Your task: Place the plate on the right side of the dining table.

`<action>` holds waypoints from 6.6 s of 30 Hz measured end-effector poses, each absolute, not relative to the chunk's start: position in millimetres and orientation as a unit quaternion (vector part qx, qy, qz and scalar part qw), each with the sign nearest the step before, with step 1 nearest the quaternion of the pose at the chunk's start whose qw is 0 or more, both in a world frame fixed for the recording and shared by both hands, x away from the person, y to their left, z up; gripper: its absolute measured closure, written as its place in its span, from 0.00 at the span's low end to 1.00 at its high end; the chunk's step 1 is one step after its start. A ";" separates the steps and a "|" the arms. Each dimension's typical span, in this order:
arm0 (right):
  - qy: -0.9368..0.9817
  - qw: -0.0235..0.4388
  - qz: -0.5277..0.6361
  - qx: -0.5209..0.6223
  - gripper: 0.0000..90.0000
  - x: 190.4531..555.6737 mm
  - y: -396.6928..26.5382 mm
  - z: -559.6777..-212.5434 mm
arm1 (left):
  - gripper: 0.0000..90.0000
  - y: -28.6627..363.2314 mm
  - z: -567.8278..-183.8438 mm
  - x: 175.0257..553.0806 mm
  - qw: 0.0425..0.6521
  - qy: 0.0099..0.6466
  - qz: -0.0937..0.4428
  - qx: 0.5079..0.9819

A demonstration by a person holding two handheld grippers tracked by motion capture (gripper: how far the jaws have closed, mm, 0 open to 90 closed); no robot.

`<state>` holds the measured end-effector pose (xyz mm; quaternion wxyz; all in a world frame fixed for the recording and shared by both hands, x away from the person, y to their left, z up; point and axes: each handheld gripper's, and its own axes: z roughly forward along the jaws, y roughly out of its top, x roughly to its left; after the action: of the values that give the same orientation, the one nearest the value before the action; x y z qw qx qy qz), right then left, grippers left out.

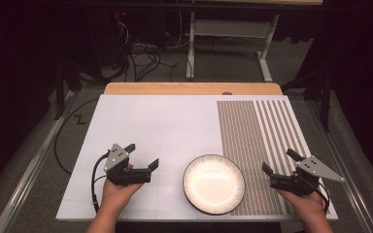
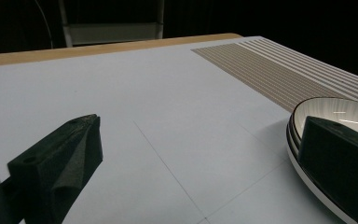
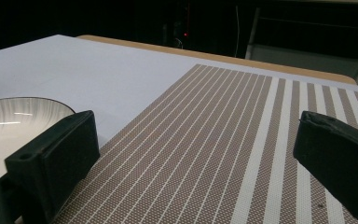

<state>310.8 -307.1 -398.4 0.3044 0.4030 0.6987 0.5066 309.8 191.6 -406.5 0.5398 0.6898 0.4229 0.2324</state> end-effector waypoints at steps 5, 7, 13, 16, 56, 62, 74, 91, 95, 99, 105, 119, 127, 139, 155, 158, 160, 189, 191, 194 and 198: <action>0.705 0.303 0.503 0.398 0.02 310.5 -305.3 -399.5 | 0.01 194.7 -407.5 312.5 0.532 0.431 0.228 0.693; 0.704 0.304 0.503 0.398 0.02 310.1 -305.8 -399.0 | 0.01 195.9 -407.2 312.5 0.534 0.428 0.228 0.692; 0.705 0.306 0.500 0.399 0.02 309.9 -306.1 -399.1 | 0.04 199.2 -407.5 311.2 0.540 0.421 0.238 0.689; 0.706 0.305 0.500 0.398 0.02 309.8 -305.7 -399.1 | 0.03 202.0 -408.7 311.0 0.542 0.426 0.238 0.684; 0.799 0.191 0.471 0.321 0.80 306.9 -281.1 -394.0 | 0.01 206.9 -410.6 302.7 0.560 0.419 0.228 0.677; 0.817 0.163 0.459 0.308 0.92 306.5 -276.8 -393.3 | 0.03 207.0 -410.8 302.9 0.561 0.421 0.225 0.676; 0.860 0.150 0.406 0.272 1.00 298.1 -259.7 -392.2 | 0.03 208.9 -409.4 303.0 0.564 0.429 0.224 0.670; 0.880 0.155 0.370 0.256 1.00 294.7 -249.1 -390.0 | 0.01 210.1 -406.4 302.6 0.558 0.426 0.235 0.672; 0.883 0.159 0.362 0.253 1.00 294.7 -247.2 -389.0 | 0.01 209.9 -406.2 302.7 0.557 0.424 0.236 0.674; 0.884 0.159 0.360 0.254 1.00 294.7 -246.5 -388.6 | 0.01 209.8 -405.9 302.9 0.557 0.424 0.236 0.674; 0.886 0.158 0.357 0.252 1.00 294.0 -244.6 -388.8 | 0.01 210.0 -405.3 302.8 0.558 0.423 0.236 0.674; 0.887 0.153 0.358 0.250 1.00 293.9 -240.1 -389.9 | 0.01 210.4 -404.4 302.6 0.561 0.421 0.236 0.673; 0.886 0.144 0.363 0.250 1.00 294.3 -237.5 -391.1 | 0.01 210.8 -403.7 302.1 0.563 0.419 0.237 0.672; 0.890 0.130 0.364 0.242 1.00 294.3 -228.3 -394.5 | 0.01 211.5 -403.1 301.8 0.565 0.419 0.236 0.671; 0.890 0.122 0.366 0.244 1.00 294.8 -226.7 -395.9 | 0.01 211.6 -402.9 301.9 0.565 0.419 0.236 0.670; 0.889 0.121 0.367 0.245 1.00 295.0 -226.7 -396.1 | 0.01 211.5 -402.9 301.9 0.565 0.419 0.236 0.671; 0.890 0.117 0.367 0.244 1.00 295.1 -226.0 -397.0 | 0.01 211.4 -403.0 302.0 0.565 0.418 0.235 0.671; 0.900 0.112 0.358 0.223 1.00 296.8 -201.2 -402.1 | 0.01 212.7 -394.6 305.6 0.567 0.432 0.200 0.672; 0.900 0.113 0.358 0.223 1.00 296.8 -201.2 -402.1 | 0.01 214.2 -393.6 306.3 0.564 0.436 0.189 0.676; 0.900 0.113 0.358 0.222 1.00 296.9 -201.4 -402.1 | 0.01 216.3 -394.7 308.3 0.558 0.445 0.165 0.681; 0.900 0.114 0.358 0.223 1.00 297.4 -201.2 -401.7 | 0.01 219.4 -396.2 311.4 0.555 0.459 0.130 0.682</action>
<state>297.4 -201.2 -401.7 0.1139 0.2228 0.8995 0.3582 311.4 219.4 -396.2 0.5546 0.6818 0.4589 0.1303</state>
